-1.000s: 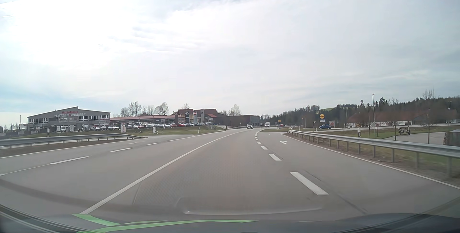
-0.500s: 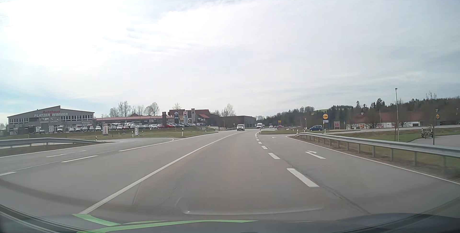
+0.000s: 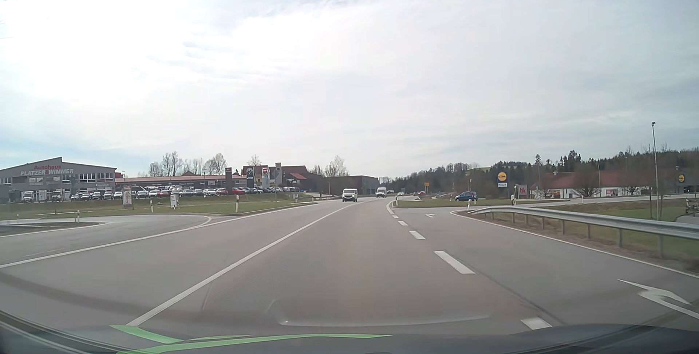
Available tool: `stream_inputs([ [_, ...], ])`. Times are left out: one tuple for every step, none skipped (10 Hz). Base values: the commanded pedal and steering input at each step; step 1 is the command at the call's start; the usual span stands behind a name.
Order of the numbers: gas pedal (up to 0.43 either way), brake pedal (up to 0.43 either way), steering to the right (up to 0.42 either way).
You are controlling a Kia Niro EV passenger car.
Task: Follow the waypoints while adhering to traffic rules and regulations
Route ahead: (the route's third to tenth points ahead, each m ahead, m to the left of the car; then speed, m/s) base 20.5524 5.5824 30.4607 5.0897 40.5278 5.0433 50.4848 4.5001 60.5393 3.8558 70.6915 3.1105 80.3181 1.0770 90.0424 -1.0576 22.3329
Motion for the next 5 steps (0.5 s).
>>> stream_inputs([
  [0.118, 0.0, 0.011],
  [0.118, 0.0, 0.012],
  [0.118, 0.0, 0.012],
  [0.118, 0.0, 0.012],
  [0.118, 0.0, 0.012],
])
